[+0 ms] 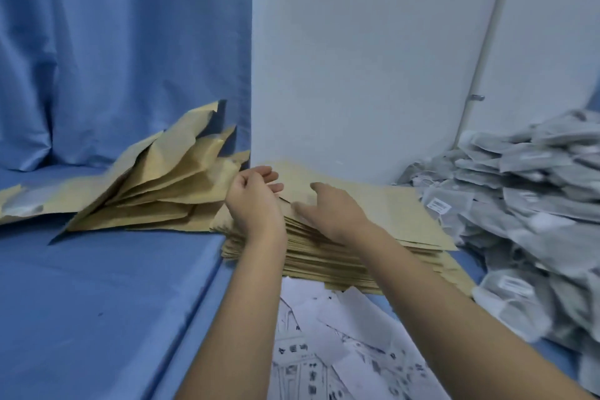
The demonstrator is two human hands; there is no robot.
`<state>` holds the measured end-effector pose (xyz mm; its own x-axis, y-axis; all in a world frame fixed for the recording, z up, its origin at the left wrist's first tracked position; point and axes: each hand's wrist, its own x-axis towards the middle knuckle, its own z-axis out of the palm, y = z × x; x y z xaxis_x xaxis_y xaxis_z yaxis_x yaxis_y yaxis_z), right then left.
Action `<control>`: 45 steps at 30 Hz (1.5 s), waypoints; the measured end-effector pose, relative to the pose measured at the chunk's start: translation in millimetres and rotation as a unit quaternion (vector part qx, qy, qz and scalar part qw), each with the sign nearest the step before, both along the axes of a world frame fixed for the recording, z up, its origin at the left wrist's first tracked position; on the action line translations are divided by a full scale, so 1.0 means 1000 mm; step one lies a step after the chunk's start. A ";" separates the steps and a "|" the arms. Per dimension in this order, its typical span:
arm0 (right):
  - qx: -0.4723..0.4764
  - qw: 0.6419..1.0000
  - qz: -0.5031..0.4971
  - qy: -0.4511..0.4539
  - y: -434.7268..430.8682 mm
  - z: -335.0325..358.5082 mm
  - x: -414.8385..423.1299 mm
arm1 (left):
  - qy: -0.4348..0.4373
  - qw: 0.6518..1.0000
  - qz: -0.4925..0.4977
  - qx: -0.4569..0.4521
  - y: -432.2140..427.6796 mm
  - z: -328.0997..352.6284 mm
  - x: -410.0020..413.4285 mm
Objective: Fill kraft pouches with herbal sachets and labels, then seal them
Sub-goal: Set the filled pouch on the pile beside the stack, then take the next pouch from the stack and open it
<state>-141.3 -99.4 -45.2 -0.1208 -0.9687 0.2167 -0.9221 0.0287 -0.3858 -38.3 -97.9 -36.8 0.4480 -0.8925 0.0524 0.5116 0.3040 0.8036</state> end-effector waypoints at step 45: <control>-0.212 0.650 0.068 -0.727 0.113 -0.038 -0.040 | -0.652 0.683 -0.077 -0.320 0.078 -0.035 -0.052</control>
<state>-181.1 14.0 -83.1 -0.4159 -0.8825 0.2196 0.4421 -0.4072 -0.7992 -89.8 -19.8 -71.7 -0.4479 -0.5318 0.7187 -0.4469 0.8294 0.3353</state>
